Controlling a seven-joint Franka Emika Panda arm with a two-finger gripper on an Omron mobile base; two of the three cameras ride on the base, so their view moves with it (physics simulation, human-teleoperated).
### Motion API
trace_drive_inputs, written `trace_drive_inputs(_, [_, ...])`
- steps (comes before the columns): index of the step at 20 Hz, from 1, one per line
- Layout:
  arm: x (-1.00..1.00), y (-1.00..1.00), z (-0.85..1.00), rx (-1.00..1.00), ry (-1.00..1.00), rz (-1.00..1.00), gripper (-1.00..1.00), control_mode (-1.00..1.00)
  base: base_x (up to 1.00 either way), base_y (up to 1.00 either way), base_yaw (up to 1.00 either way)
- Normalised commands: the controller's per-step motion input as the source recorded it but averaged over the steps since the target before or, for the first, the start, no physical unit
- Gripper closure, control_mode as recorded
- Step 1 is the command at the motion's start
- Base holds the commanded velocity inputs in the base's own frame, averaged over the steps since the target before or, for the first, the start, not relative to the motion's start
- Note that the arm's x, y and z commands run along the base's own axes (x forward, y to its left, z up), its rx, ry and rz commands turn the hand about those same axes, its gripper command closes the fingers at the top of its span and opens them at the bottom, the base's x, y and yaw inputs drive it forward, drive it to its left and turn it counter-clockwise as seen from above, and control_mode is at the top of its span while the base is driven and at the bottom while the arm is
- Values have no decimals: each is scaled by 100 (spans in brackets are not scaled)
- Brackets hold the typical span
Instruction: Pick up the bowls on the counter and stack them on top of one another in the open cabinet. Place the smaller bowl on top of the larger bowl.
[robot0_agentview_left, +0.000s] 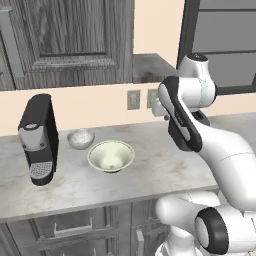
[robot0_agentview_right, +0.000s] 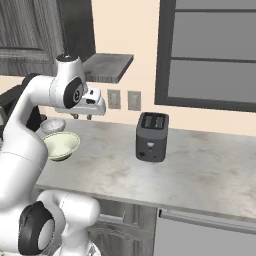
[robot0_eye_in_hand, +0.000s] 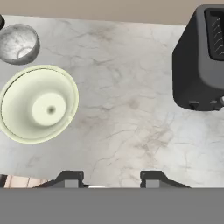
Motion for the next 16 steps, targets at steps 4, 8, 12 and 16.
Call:
trace_drive_inputs(4, [-6, -1, -2, 2, 0, 0, -100, -100, 0, 0, 0])
trace_drive_inputs(8, [-1, 0, -12, 4, 0, -4, -100, -100, 0, 0, 0])
trace_drive_inputs(12, [-6, 12, -12, 11, 0, -4, -100, -100, 0, 0, 0])
trace_drive_inputs(16, [11, 55, -10, 15, 0, -6, -100, -100, 0, 0, 0])
